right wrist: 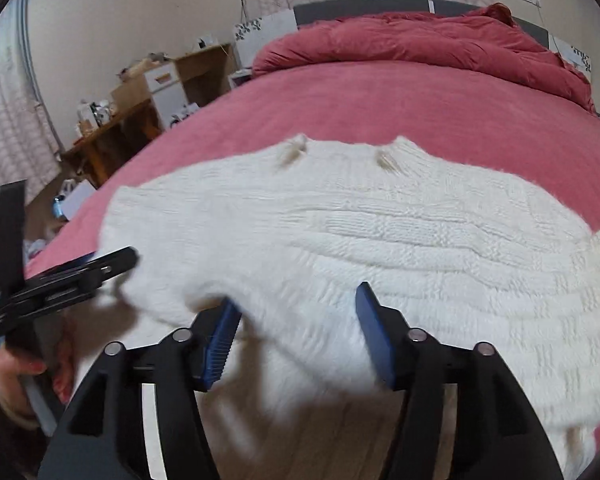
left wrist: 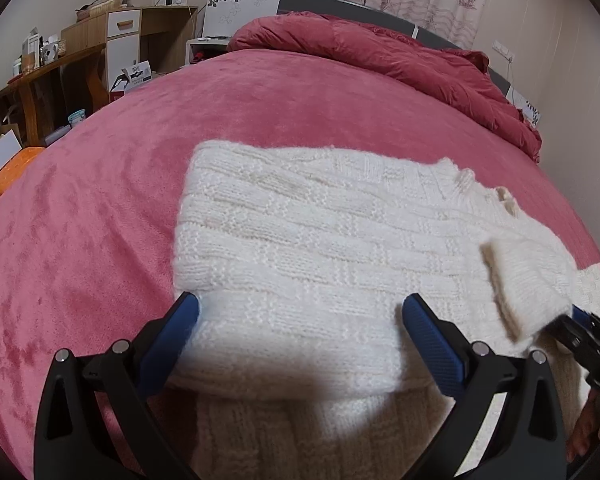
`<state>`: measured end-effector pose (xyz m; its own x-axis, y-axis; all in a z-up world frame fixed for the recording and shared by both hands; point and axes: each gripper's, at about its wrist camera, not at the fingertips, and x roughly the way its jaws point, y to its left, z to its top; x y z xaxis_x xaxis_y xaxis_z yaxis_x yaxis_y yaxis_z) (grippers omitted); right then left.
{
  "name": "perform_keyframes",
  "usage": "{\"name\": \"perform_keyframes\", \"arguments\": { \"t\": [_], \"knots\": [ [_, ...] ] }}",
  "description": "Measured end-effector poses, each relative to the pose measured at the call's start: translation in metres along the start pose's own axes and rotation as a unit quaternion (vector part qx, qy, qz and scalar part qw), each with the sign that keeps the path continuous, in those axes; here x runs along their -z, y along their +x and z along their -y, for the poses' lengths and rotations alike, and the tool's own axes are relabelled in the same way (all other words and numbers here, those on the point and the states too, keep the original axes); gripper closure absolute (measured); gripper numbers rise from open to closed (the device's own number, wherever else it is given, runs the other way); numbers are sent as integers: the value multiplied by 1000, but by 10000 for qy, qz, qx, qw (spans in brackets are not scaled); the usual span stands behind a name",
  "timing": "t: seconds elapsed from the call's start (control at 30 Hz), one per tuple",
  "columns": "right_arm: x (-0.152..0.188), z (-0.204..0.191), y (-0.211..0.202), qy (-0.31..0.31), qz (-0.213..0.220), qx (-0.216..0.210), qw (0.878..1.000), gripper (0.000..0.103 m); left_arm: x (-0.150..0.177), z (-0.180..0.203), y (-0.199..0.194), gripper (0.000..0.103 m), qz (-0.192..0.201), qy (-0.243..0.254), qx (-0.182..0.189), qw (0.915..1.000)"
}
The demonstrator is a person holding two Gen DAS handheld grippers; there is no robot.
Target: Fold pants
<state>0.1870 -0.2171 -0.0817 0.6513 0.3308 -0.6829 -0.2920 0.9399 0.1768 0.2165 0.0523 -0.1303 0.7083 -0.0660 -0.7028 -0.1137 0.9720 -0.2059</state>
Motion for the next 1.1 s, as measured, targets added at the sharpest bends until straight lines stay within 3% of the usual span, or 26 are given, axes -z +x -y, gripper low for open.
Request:
{"name": "perform_keyframes", "arguments": {
  "t": [0.07,0.17,0.27,0.37,0.43,0.5,0.57,0.67,0.73,0.8,0.87,1.0,1.1],
  "knots": [
    [4,8,-15,300,10,-14,9995,45,-1,3,-6,2,59,30,124,9999],
    [9,33,-39,1271,12,-238,9916,45,-2,13,-25,2,326,35,690,9971],
    [36,74,-57,2562,32,-800,9633,45,-8,34,-31,2,113,-37,1758,9844],
    [58,110,-65,3544,168,-1067,9288,45,-13,63,-15,3,-405,-26,2207,9745],
    [68,131,-70,3941,301,-1103,9119,45,-16,74,1,10,-723,-65,2158,9737],
    [74,147,-76,4185,455,-1116,9002,45,-17,81,22,24,-1054,-259,1987,9740],
    [81,165,-84,4470,734,-1108,8846,45,-18,83,35,25,-1236,-474,2001,9708],
    [92,189,-95,4972,1144,-1423,8482,45,-22,92,40,28,-1219,-527,2258,9651],
    [91,193,-96,5015,1179,-1488,8441,45,-22,103,44,48,-1352,-403,2419,9600],
    [90,193,-98,4984,1198,-1388,8473,45,-23,113,49,84,-1497,-285,2465,9571],
    [93,193,-102,4954,1244,-1407,8481,45,-25,119,49,92,-1567,-199,2540,9542],
    [81,189,-100,4876,1409,-1402,8501,43,-46,115,6,93,-821,-73,2945,9521],
    [81,194,-100,4940,1402,-1438,8460,42,-64,100,-21,93,-288,29,3007,9533]
  ]
}}
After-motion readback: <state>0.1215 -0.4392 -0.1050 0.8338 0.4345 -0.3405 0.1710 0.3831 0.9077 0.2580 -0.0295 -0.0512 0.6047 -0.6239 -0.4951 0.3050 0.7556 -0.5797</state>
